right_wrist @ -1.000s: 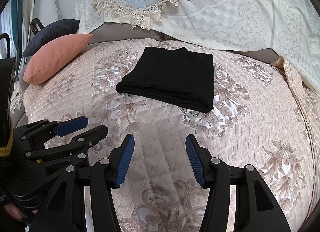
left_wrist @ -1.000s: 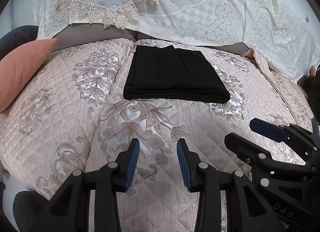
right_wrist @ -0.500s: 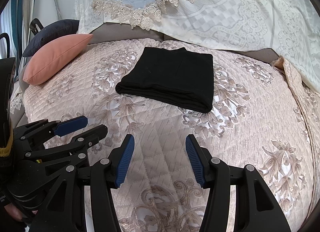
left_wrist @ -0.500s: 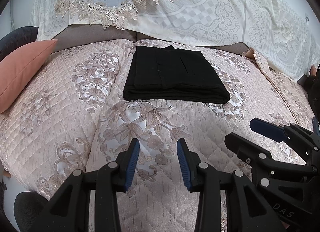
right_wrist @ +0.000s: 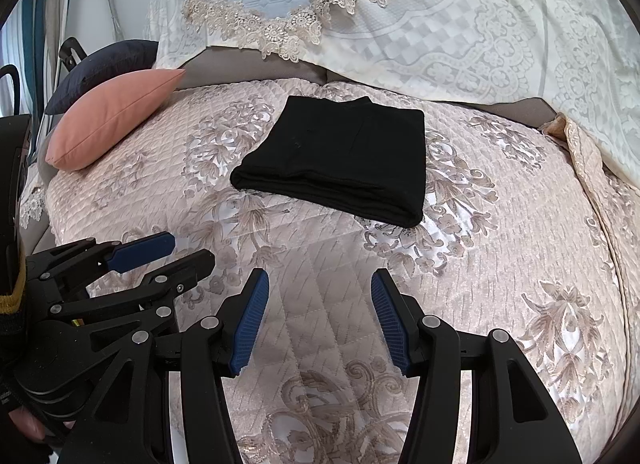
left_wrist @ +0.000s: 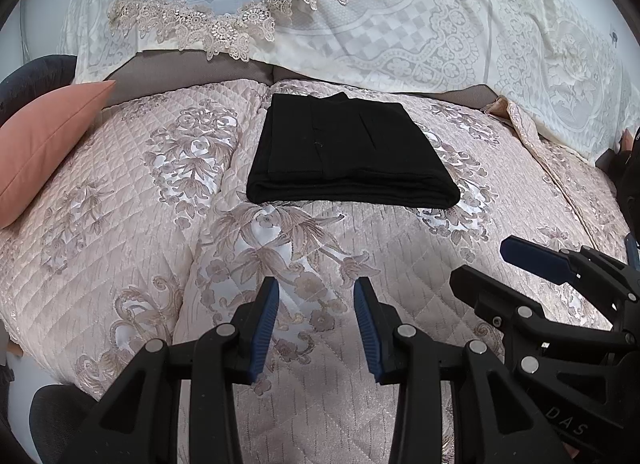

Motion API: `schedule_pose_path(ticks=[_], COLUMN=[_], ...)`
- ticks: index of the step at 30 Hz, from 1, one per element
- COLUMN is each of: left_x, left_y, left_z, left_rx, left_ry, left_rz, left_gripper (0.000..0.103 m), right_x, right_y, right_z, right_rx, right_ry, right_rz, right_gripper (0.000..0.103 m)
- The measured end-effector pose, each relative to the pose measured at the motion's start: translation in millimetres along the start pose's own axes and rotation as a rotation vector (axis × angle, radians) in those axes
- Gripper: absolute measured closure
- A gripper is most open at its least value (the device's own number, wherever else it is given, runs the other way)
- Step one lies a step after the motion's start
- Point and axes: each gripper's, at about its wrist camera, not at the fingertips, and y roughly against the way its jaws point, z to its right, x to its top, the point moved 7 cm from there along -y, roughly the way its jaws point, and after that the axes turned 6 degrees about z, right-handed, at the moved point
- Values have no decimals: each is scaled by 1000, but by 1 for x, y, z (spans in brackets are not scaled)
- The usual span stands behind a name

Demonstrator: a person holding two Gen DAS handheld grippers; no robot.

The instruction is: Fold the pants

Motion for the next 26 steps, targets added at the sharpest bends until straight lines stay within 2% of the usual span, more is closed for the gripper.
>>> schedule_pose_path(ticks=[26], left_x=[2], left_y=[2], left_z=[4], left_rx=[17], left_ry=[-2], left_rz=[3], left_gripper=[63], right_x=[-1], right_y=[-1], right_z=[4], right_rx=[-5], right_ry=[-16], right_rz=[6], right_gripper=[49])
